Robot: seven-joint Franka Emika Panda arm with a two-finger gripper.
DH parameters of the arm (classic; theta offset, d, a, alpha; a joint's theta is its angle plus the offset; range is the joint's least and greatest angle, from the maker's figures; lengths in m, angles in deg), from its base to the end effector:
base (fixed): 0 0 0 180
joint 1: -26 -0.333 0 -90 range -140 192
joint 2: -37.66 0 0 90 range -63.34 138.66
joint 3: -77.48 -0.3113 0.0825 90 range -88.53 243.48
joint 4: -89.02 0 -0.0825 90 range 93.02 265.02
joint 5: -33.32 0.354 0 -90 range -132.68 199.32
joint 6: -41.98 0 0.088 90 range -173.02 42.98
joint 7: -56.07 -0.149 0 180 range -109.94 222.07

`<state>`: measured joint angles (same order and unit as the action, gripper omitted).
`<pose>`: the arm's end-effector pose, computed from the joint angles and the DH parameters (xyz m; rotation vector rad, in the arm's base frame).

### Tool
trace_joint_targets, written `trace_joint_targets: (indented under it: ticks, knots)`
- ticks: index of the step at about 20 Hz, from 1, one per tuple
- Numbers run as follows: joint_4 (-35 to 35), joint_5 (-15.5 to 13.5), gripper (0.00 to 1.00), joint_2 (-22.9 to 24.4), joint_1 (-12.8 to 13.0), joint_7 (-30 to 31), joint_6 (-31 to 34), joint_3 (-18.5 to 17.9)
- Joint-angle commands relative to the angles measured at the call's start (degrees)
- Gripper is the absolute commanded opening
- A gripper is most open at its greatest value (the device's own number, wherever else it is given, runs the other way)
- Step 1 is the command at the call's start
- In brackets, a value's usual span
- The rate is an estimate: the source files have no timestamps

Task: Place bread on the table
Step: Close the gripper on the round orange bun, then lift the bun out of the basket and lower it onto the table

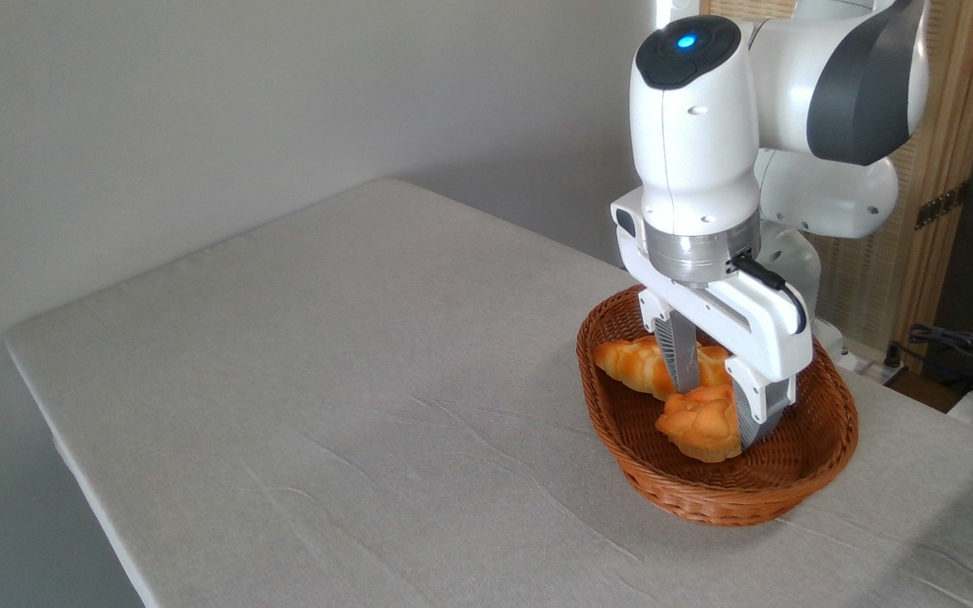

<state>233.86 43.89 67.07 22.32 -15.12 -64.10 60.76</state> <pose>0.3119 0.1363 0.3977 2.6591 -1.4564 -0.2224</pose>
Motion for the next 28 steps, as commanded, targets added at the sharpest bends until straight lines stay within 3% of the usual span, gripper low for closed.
trace_joint_targets:
  ticks: [1,3,5,10,13,17,20,21,23,26,28]
  knots:
    - [0.4,0.7,0.37,-0.6,0.0,-2.1,-1.1,0.0]
    - [0.4,0.7,0.20,-0.8,0.3,-2.2,-1.0,0.0]
    - [0.3,0.7,0.16,-0.7,0.8,-2.2,-0.4,0.0]
    - [0.2,0.8,0.15,0.1,4.0,-2.0,2.5,-0.3]
    - [-0.2,0.8,0.15,1.5,4.5,-1.7,3.9,-0.2]
    - [-7.4,-0.4,0.16,0.8,5.0,-1.8,8.2,1.3]
    - [-16.1,-7.4,0.21,-3.7,4.2,-1.4,9.8,7.6]
    - [-18.4,-8.4,0.21,-5.0,4.2,-1.0,10.3,9.1]
    - [-21.0,-8.8,0.21,-6.7,4.2,1.2,10.3,10.2]
    - [-22.0,-14.9,0.22,-8.7,5.3,2.7,9.4,10.4]
    - [-21.9,-16.2,0.24,-10.9,6.5,3.1,7.5,11.2]
